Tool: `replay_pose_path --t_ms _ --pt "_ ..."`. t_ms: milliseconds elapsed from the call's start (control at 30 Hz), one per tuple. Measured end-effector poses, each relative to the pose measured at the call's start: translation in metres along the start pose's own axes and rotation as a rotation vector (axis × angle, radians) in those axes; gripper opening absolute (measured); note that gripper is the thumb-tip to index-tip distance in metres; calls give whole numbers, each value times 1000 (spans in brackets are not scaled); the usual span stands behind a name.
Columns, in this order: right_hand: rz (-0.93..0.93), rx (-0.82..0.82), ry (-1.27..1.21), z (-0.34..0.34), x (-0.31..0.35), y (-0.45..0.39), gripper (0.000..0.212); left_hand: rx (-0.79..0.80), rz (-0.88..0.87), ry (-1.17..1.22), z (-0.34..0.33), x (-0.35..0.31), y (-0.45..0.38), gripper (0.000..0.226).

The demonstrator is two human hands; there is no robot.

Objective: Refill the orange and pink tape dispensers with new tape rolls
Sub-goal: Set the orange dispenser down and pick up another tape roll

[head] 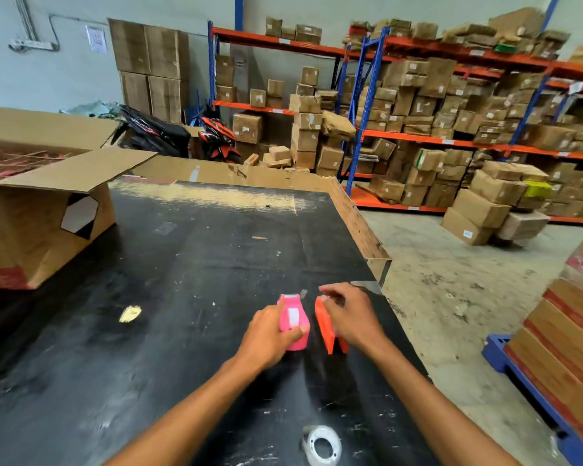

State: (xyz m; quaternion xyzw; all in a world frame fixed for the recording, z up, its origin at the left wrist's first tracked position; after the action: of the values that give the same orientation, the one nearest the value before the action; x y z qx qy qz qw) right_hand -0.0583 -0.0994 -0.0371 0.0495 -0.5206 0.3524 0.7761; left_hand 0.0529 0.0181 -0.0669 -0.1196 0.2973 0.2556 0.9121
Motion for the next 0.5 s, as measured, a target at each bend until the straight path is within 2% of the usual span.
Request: replay_pose_path --t_ms 67,133,233,333,400,500 --pt "11 241 218 -28 15 1 25 -23 -22 -29 -1 7 1 33" --pt "-48 404 451 -48 19 1 25 -47 -38 -40 -1 14 2 30" --pt "-183 479 597 -59 22 -9 25 -60 -45 -30 1 19 5 39" --pt "-300 511 631 -62 23 -18 36 -69 -81 -36 2 19 3 40" --pt "-304 493 657 -64 23 -21 44 -76 -111 -65 4 19 4 41" --pt "-258 465 702 -67 22 -22 34 -42 -153 -93 3 20 7 49"
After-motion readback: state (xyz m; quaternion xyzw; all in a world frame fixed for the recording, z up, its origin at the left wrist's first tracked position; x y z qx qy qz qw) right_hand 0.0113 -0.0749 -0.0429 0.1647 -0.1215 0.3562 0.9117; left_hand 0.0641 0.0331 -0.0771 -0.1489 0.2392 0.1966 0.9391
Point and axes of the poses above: each hand's wrist, its own y-axis away from the middle knuckle, its own z-axis out of the back of the hand, x = y × z, the point moved 4 cm from there along -y, towards the middle knuckle, and after that the axes turned 13 degrees about -y, right-handed, at the moved point
